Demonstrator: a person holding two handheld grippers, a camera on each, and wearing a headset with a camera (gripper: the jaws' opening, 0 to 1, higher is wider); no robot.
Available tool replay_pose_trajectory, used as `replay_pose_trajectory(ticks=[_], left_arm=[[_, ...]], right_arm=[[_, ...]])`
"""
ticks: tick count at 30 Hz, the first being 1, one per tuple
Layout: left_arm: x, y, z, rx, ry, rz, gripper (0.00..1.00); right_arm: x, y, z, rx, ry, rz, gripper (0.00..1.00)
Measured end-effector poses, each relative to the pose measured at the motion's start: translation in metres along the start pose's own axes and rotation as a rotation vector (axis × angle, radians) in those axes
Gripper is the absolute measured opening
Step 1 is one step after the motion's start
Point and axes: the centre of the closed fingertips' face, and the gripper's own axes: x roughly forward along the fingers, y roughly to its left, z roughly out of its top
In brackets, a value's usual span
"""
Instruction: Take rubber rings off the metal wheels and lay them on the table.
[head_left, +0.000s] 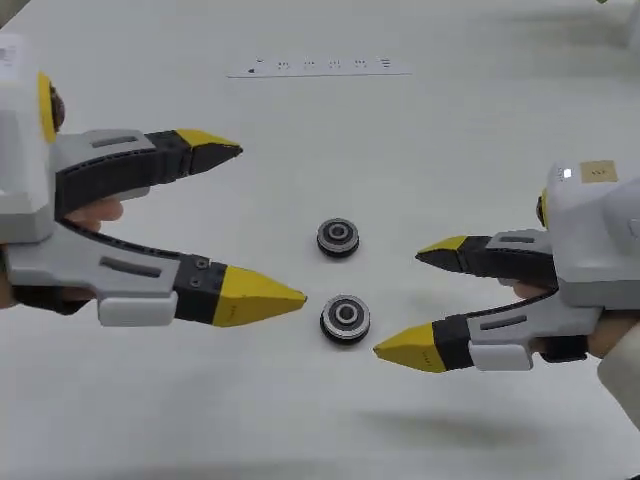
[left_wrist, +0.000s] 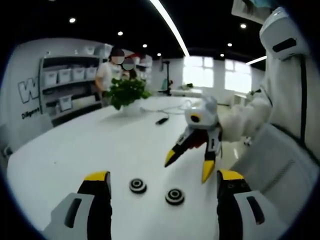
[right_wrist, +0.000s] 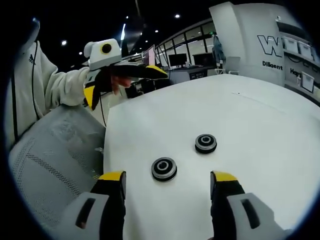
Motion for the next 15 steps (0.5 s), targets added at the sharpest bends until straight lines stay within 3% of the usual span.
replay_pose_trajectory(ticks=[6, 15], left_arm=[[0.017, -0.009, -0.012, 0.017, 0.029, -0.035, 0.83], [0.038, -0.011, -0.03, 0.04, 0.054, -0.065, 0.72]], right_arm=[[0.007, 0.002, -0.002, -0.015, -0.008, 0.025, 0.56], [0.018, 0.004, -0.003, -0.067, -0.023, 0.046, 0.44]])
